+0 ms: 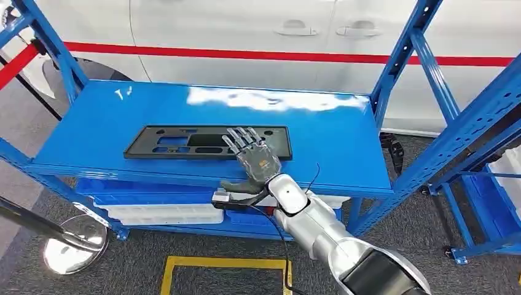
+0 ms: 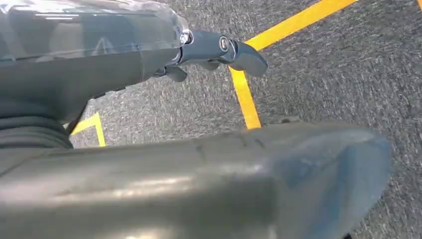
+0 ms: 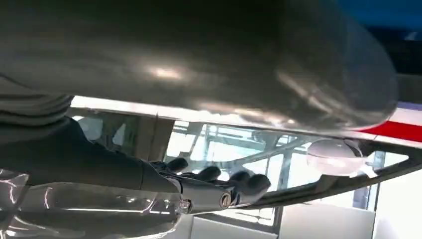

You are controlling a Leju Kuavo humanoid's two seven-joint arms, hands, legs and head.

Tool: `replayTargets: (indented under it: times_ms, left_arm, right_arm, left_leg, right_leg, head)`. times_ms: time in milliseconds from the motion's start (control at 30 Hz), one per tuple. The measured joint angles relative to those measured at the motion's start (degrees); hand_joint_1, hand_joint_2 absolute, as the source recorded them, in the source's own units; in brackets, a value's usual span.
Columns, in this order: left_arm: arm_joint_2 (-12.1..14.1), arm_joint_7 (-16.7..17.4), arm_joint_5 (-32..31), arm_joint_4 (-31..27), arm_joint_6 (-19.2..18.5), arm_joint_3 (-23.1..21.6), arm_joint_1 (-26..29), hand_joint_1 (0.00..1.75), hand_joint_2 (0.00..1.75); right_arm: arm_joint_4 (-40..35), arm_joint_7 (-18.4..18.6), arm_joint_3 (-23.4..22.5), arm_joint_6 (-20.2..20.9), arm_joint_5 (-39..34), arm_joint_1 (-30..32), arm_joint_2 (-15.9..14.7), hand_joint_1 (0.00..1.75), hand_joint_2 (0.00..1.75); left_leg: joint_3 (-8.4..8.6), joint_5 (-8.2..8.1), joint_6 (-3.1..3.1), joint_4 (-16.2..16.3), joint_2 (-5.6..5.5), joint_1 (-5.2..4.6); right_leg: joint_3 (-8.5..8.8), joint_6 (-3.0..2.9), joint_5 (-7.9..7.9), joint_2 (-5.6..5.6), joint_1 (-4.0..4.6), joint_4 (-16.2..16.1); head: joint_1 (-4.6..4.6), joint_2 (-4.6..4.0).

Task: Take the parts from the cabinet and place them on the table.

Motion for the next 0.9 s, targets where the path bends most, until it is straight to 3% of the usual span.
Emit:
replayTargets:
  times_ms: [33,133,167,200,233,300,333,467,500,533,633,667,700,733,800,833,900]
  left_arm:
    - [0.0,0.0,-0.1,0.0,0.0,0.0,-0.1,0.00,0.00]
    - [-0.1,0.1,-0.6,0.0,-0.4,0.0,0.0,0.00,0.00]
    - [0.0,0.2,-0.7,0.0,-0.5,0.0,0.1,0.00,0.00]
    - [0.0,0.3,-0.8,0.0,-0.7,0.0,0.1,0.00,0.00]
    - [-0.1,0.4,-1.0,0.0,-0.8,0.0,0.1,0.00,0.00]
    - [-0.2,0.5,-1.2,0.0,-0.9,-0.1,0.0,0.00,0.00]
    - [-0.2,0.5,-1.3,0.0,-1.0,-0.1,0.0,0.00,0.00]
    - [-0.3,0.5,-1.7,0.0,-1.2,-0.6,-0.2,0.00,0.00]
    - [-0.3,0.5,-1.7,0.0,-1.2,-0.7,-0.3,0.00,0.00]
    - [-0.3,0.5,-1.7,0.0,-1.3,-0.7,-0.3,0.00,0.00]
    - [-0.4,0.7,-1.7,0.0,-1.3,-0.8,-0.4,0.00,0.00]
    - [-0.4,0.7,-1.6,0.0,-1.3,-0.8,-0.3,0.00,0.00]
    - [-0.4,0.7,-1.6,0.0,-1.3,-0.8,-0.2,0.00,0.00]
    - [-0.4,0.8,-1.5,0.0,-1.3,-0.8,-0.2,0.00,0.00]
    - [-0.4,0.8,-1.5,0.0,-1.3,-0.8,-0.3,0.00,0.00]
    - [-0.4,0.8,-1.5,0.0,-1.3,-0.8,-0.3,0.00,0.00]
    - [-0.5,0.8,-1.5,0.0,-1.2,-0.8,-0.4,0.00,0.00]
  right_arm:
    - [0.8,0.6,0.0,0.0,0.5,-0.5,0.0,0.00,0.00]
    - [3.4,2.8,-0.2,0.4,1.4,-1.1,-0.2,0.00,0.00]
    - [4.2,3.6,-0.1,0.9,1.5,-1.1,-0.2,0.00,0.00]
    - [5.0,4.3,0.0,1.4,1.6,-1.1,-0.2,0.00,0.00]
    - [5.6,5.0,0.1,2.1,1.7,-1.3,-0.3,0.00,1.75]
    - [6.7,6.0,0.6,3.5,1.8,-2.3,-0.3,0.00,1.75]
    - [7.2,6.4,0.8,4.2,1.8,-2.8,-0.2,0.00,1.75]
    - [8.9,7.8,1.1,6.5,1.4,-3.7,-0.2,0.00,1.75]
    - [9.1,8.0,1.1,7.1,1.1,-4.0,0.0,0.00,1.75]
    - [9.4,8.3,1.1,7.7,1.0,-4.7,0.1,0.00,1.75]
    - [10.3,8.6,1.1,9.1,0.8,-5.9,0.5,0.00,1.75]
    - [10.6,8.6,1.1,9.3,0.7,-5.9,0.5,0.00,1.75]
    - [10.8,8.6,1.1,9.3,0.6,-6.0,0.5,0.00,1.75]
    - [10.9,8.7,1.1,9.3,0.5,-6.3,0.6,0.00,1.75]
    - [11.2,8.7,1.1,9.3,0.5,-7.0,0.8,0.00,1.75]
    - [11.4,9.0,1.1,9.3,0.5,-7.2,0.9,0.00,1.75]
    - [11.6,9.2,1.1,9.4,0.5,-7.5,0.9,0.00,1.75]
  left_leg:
    - [-0.01,0.07,0.25,-0.1,-0.01,-0.03]
    - [-0.13,0.06,0.46,0.0,0.01,-0.06]
    - [-0.13,0.06,0.46,0.0,-0.02,-0.05]
    - [-0.09,0.05,0.45,0.1,-0.06,-0.04]
    - [-0.07,-0.03,0.34,0.2,-0.11,-0.02]
    - [-0.02,-0.37,-0.07,0.6,-0.14,-0.01]
    - [-0.29,-0.61,-0.42,0.9,-0.13,-0.32]
    - [-0.41,-0.56,-1.66,0.8,-0.15,-0.16]
    - [-0.69,-1.11,-1.99,1.3,-0.04,-0.03]
    - [-1.25,-2.38,-2.25,3.0,-0.01,0.02]
    - [-7.41,-8.78,-2.83,16.4,-0.01,0.17]
    - [-9.01,-9.44,-2.88,19.6,-0.01,0.17]
    - [-9.10,-8.54,-2.82,19.5,-0.01,0.17]
    - [-7.83,-6.57,-2.73,16.7,-0.01,0.16]
    - [-2.60,-1.07,-2.21,5.9,0.03,0.16]
    - [-0.92,-0.58,-1.87,1.9,0.15,0.10]
    - [-0.50,-0.82,-1.36,1.2,0.01,-0.32]
  right_leg:
    - [-0.92,0.23,-1.50,-0.03,-0.01,1.9]
    - [-7.48,0.82,-7.74,-0.03,-0.32,15.8]
    - [-8.71,0.93,-7.91,-0.04,-0.46,18.2]
    - [-8.52,1.01,-6.74,-0.06,-0.61,17.4]
    - [-7.08,1.04,-4.62,-0.07,-0.77,14.2]
    - [-1.55,0.90,0.71,-0.10,-0.96,3.0]
    - [-0.19,0.76,0.18,-0.03,-0.76,0.4]
    - [-0.50,-0.70,0.49,0.04,-0.34,0.1]
    - [-0.29,-1.19,0.78,-0.07,-0.75,-0.4]
    - [-0.27,-1.44,0.78,-0.05,-0.75,-0.5]
    - [-0.30,-1.92,0.66,-0.18,-0.52,-0.4]
    - [-0.29,-1.94,0.65,-0.21,-0.44,-0.4]
    - [-0.27,-1.94,0.64,-0.20,-0.40,-0.4]
    - [-0.24,-1.96,0.60,-0.15,-0.39,-0.3]
    - [-0.02,-1.76,0.44,-0.04,-0.38,-0.2]
    - [0.00,-1.62,0.36,-0.06,-0.36,-0.2]
    - [-0.33,-1.00,0.50,-0.04,-0.05,-0.1]
  head:
    - [0.00,0.00]
    - [0.00,0.00]
    - [-0.02,0.00]
    - [-0.02,0.00]
    - [-0.02,0.00]
    - [-0.02,0.00]
    - [0.00,0.00]
    - [-0.02,0.00]
    - [-0.02,0.00]
    - [-0.02,0.00]
    - [-0.02,0.00]
    - [-0.02,0.00]
    - [-0.02,0.00]
    - [-0.02,0.00]
    - [-0.02,0.00]
    - [-0.02,0.00]
    - [-0.02,0.00]
